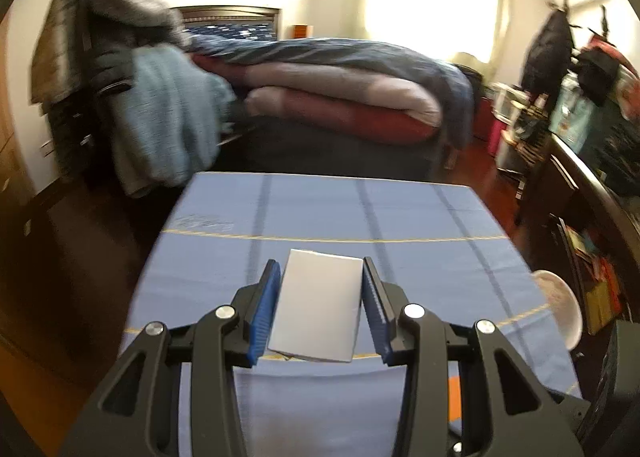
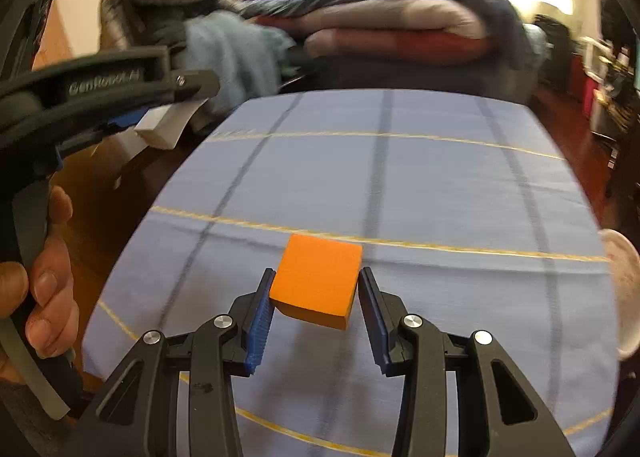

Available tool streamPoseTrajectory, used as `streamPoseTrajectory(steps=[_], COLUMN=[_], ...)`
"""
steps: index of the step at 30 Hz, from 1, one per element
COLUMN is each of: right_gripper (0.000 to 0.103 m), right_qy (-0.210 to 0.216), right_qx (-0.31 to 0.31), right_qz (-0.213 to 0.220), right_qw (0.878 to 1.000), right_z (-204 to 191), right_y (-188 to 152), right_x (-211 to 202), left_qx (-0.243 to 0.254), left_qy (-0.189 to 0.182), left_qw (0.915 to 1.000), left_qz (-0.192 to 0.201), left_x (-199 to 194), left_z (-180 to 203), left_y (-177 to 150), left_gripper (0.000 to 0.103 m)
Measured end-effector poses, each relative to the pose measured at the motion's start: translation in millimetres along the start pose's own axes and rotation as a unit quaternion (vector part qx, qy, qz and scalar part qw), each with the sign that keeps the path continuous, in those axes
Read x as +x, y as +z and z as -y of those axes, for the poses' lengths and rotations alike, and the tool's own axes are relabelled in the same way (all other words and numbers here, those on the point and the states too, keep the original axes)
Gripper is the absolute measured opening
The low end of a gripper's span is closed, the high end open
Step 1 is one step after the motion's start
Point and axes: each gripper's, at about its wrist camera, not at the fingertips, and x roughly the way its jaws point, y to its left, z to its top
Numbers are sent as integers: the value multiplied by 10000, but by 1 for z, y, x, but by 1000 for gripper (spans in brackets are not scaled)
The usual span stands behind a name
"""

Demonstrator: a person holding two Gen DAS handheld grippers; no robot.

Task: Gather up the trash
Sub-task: 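Carry box and sponge over the wastebasket and open both tools to drop them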

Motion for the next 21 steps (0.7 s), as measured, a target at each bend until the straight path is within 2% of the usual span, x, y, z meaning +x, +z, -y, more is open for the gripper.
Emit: streamPoseTrajectory(steps=[5,10,15,21], right_gripper=[42,42,42,42], right_qy=[-380,-750,-1096,-1560], right_qx=[416,881,1371,1956], right_qz=[246,467,637,749], right_qw=[9981,9922,9824,9653], right_z=[56,112,168,234], right_y=[-6,-13,-23,-37], right_x=[-30,-52,-71,-86], left_qx=[295,706,1110,1519], left_qy=[-445,-924,-1392,-2071], left_qw=[9986,9932,9840,9660], left_qz=[22,16,-86,-311], left_x=[6,16,30,53], left_z=[60,128,195,274], left_y=[4,5,1,-8], left_gripper=[41,41,41,41])
